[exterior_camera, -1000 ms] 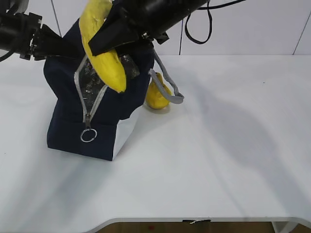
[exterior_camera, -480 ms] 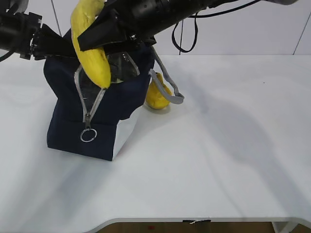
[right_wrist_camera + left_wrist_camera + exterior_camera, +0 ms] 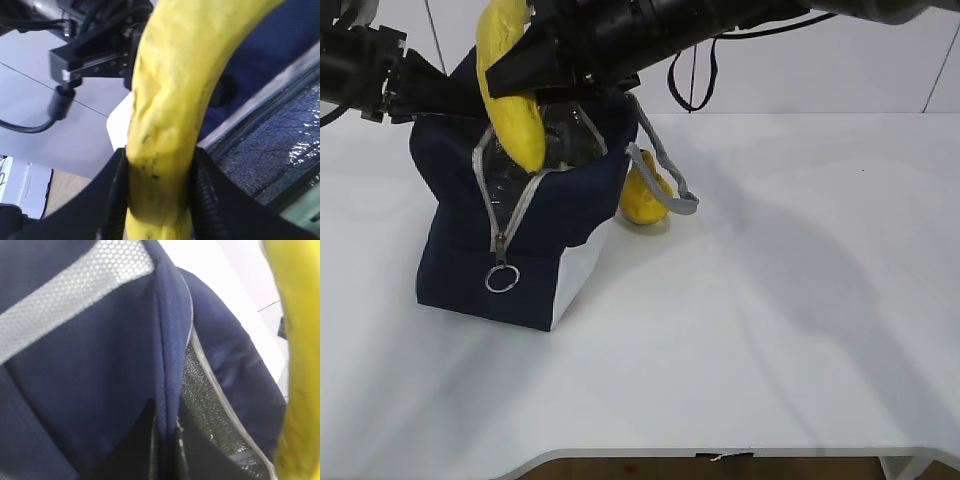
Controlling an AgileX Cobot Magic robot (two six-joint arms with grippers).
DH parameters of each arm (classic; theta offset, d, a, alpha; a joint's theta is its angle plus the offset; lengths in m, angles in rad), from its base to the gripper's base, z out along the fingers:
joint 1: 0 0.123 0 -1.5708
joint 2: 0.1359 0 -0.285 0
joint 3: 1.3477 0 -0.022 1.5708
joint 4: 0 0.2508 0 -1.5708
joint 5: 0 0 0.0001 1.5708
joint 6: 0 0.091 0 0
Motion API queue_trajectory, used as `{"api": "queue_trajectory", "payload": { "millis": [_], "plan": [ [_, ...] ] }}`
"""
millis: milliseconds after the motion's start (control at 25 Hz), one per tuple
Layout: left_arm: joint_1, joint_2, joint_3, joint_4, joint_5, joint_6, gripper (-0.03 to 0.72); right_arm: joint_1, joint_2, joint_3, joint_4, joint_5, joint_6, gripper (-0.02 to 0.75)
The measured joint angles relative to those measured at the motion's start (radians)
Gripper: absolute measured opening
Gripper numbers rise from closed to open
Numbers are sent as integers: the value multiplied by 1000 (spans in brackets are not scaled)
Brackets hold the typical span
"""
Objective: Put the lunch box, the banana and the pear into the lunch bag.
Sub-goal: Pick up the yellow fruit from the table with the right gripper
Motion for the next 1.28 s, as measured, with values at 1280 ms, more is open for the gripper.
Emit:
{"api": "queue_trajectory", "payload": {
  "millis": [1280],
  "plan": [
    [0, 0, 0, -30, 0, 17, -1, 2, 74, -2, -257, 59, 54, 263]
  ]
}}
